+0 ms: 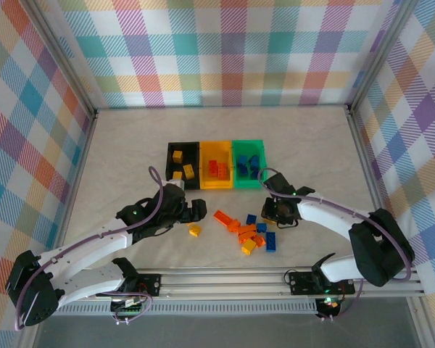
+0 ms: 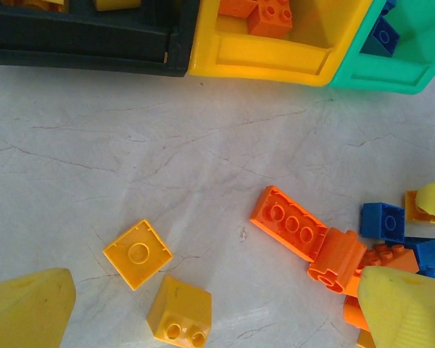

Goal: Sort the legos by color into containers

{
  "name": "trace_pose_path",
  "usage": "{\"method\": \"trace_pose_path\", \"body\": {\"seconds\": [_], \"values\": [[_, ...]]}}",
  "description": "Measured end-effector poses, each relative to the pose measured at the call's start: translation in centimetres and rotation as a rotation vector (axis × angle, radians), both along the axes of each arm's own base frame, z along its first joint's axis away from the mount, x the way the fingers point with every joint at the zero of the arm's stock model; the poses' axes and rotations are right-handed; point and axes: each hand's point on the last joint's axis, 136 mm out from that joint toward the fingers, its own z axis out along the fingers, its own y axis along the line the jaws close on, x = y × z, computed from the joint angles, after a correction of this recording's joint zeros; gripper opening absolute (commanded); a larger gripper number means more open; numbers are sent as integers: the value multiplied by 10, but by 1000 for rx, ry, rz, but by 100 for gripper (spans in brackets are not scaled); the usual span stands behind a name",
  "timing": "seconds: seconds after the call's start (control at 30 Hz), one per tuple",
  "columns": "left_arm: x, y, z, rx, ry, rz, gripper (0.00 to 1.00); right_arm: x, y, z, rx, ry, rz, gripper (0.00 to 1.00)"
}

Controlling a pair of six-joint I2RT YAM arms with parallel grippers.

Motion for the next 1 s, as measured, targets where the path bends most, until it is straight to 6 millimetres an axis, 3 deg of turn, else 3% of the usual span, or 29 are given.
{"method": "trace_pose_path", "body": {"seconds": [0.13,0.2,0.3,0.37,0.47,0.67,0.83,0.9,1.0], "values": [[1,4,4,-3,-14,12,100,5,10,20,31,-48,77,25],[2,7,8,-5,-29,26,100,14,27,38,55,-92,139,24],[2,17,14,-6,-52,54,100,34,69,73,104,-168,254,24],[0,25,16,-9,-67,74,100,50,107,93,147,-218,336,24],[-4,34,20,-12,-81,94,100,72,156,110,197,-263,421,24],[-10,49,25,-7,-90,127,100,114,235,113,255,-287,530,24],[-13,56,25,4,-89,138,100,142,276,114,281,-301,569,28],[-14,57,24,9,-84,139,100,153,287,115,283,-306,573,35],[-14,58,23,15,-77,143,100,163,298,116,281,-310,576,57]]}}
